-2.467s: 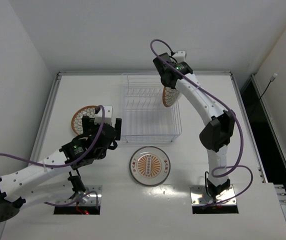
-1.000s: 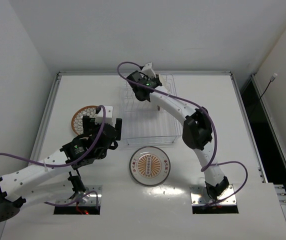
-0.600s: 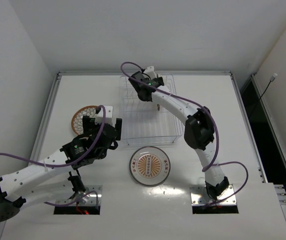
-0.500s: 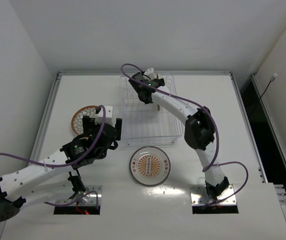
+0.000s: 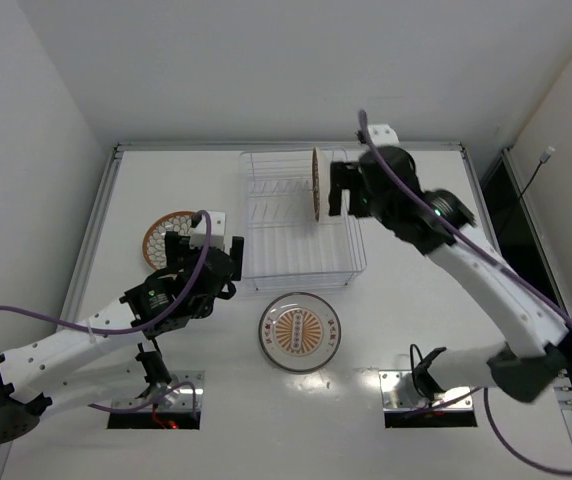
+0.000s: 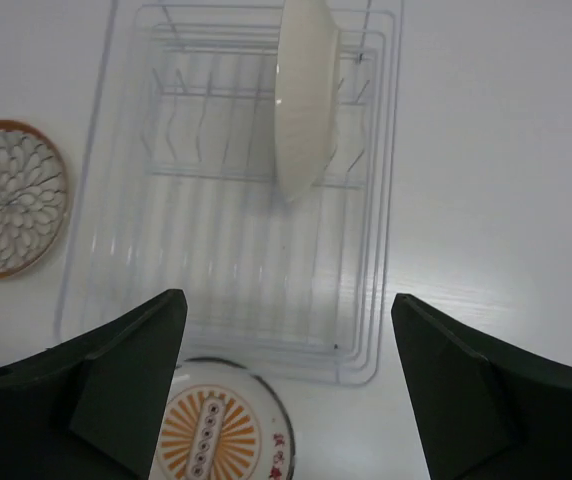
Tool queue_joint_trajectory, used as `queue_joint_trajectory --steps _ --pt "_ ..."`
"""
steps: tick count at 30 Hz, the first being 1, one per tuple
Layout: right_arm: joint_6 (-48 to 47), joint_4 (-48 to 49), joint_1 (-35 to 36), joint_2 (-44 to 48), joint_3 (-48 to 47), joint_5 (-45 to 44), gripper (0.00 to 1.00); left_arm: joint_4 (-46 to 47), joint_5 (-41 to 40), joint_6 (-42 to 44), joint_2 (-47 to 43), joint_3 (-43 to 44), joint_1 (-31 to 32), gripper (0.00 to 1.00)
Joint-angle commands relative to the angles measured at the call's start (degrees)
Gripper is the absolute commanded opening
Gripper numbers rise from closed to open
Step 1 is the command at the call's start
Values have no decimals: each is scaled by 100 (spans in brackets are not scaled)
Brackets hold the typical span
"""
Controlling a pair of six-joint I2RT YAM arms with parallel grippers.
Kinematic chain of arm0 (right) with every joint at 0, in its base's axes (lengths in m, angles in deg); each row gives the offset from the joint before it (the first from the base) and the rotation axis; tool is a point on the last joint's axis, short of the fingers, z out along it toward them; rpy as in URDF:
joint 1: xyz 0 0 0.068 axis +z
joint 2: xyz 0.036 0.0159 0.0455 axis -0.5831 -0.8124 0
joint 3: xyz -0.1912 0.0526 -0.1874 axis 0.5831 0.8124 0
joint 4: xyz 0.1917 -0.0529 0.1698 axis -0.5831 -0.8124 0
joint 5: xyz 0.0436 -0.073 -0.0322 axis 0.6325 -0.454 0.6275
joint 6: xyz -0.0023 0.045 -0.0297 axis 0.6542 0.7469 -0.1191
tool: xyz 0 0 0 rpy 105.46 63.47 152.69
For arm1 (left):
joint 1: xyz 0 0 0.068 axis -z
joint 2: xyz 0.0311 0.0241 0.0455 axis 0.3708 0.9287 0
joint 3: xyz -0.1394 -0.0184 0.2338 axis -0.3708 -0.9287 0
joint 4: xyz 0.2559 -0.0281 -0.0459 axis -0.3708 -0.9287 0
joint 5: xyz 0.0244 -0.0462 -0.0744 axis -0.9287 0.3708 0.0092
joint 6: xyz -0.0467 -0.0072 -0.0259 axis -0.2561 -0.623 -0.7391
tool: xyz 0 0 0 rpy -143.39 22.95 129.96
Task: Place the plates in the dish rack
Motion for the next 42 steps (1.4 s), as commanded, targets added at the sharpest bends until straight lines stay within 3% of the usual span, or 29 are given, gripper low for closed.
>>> queue_joint_trajectory --steps 1,2,5,9,12,17,19,23,27,42 --pt "624 538 -136 1241 1600 1786 81 197 -116 27 -11 24 -53 100" --pt "1044 931 -137 1637 2509 2075 81 136 -168 -25 -11 24 -53 100" --pt "1688 1084 -199 2877 3781 2640 81 135 -168 -26 -11 24 -53 100" --pt "3260 1409 -251 4082 5562 3396 78 135 -220 -26 -11 24 -53 100" --pt "4304 1673 -199 5101 6504 3537 74 135 -335 -26 41 24 -53 100" --pt "5125 1146 -128 6043 7219 3474 72 82 -397 -79 -20 24 -53 100" --pt "5336 1434 -181 6044 7683 3729 72 82 -397 -79 -20 -29 -53 100" --pt "5478 2060 -181 5071 8055 4249 69 82 -397 -79 -20 -29 -53 100" --pt "5276 1375 -128 3877 7317 3775 69 82 -397 -79 -20 -29 -53 100" --pt "4986 1972 -181 2108 7010 3643 68 135 -344 -79 -72 -29 -53 100"
